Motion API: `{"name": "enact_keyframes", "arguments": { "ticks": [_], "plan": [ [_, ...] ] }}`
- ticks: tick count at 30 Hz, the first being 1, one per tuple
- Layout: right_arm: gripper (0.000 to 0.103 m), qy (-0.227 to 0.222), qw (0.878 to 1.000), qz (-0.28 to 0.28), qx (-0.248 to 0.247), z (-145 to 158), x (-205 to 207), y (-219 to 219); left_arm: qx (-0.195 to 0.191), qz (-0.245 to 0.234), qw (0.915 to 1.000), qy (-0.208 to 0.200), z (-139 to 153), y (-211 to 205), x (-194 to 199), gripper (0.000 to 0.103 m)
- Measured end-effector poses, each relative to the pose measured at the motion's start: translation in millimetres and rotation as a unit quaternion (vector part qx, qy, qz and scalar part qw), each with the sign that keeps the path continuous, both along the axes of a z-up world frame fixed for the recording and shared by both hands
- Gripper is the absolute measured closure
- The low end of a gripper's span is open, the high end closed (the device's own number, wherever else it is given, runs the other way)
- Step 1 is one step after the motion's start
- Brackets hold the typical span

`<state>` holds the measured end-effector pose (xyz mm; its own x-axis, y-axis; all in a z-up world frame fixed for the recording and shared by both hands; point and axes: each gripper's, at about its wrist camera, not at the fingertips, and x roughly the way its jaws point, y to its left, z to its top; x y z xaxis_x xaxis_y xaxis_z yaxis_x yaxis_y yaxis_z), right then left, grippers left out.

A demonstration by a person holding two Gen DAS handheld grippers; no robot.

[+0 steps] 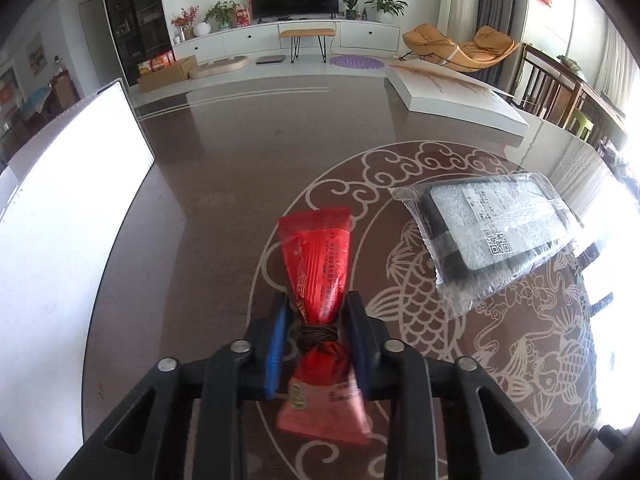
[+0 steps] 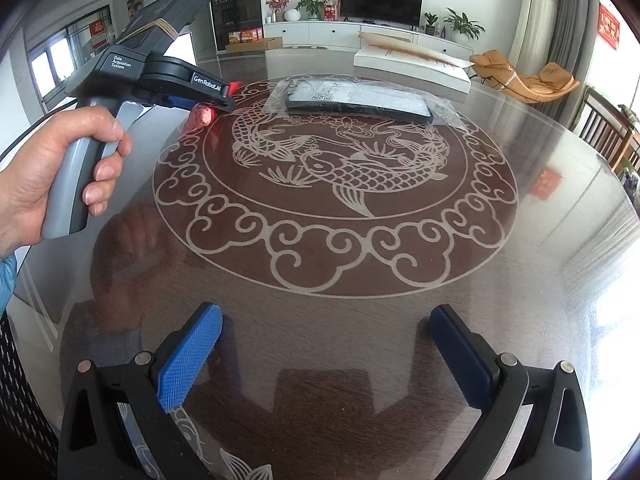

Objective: Organize objects
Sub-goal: 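Lower the left gripper onto the red candy bag and close it, then grasp the bagged black phone case with the right gripper while the left gripper holds the red bag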

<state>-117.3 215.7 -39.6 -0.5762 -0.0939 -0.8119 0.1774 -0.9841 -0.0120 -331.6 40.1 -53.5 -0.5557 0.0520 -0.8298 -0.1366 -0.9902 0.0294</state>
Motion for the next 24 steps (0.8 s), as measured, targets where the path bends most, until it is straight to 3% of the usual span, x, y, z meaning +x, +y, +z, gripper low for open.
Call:
{"name": "enact_keyframes", "arguments": {
  "ticks": [8, 11, 13, 14, 15, 18, 21, 24],
  "plan": [
    [0.000, 0.000, 1.000, 0.000, 0.000, 0, 0, 0, 0.006, 0.029, 0.9995, 0.009, 1, -45, 90, 0.081],
    [0.000, 0.000, 1.000, 0.000, 0.000, 0, 0, 0, 0.002, 0.041, 0.9990, 0.018, -2, -56, 113, 0.076],
    [0.000, 0.000, 1.000, 0.000, 0.000, 0, 0, 0, -0.007, 0.062, 0.9978, 0.022, -4, -61, 117, 0.049],
    [0.000, 0.000, 1.000, 0.000, 0.000, 0, 0, 0, -0.010, 0.074, 0.9971, 0.018, -7, -64, 116, 0.016],
    [0.000, 0.000, 1.000, 0.000, 0.000, 0, 0, 0, 0.000, 0.078, 0.9969, 0.003, -12, -69, 114, 0.000],
    [0.000, 0.000, 1.000, 0.002, -0.003, 0, 0, 0, 0.012, 0.076, 0.9971, -0.003, -13, -75, 112, 0.000],
    [0.002, 0.006, 0.996, 0.081, -0.044, 7, -4, 4, 0.012, 0.075, 0.9971, -0.002, -13, -73, 114, 0.000],
    [0.002, 0.061, 0.985, 0.152, 0.044, 29, -33, 8, 0.013, 0.074, 0.9972, -0.001, -14, -72, 116, 0.000]
  ]
}}
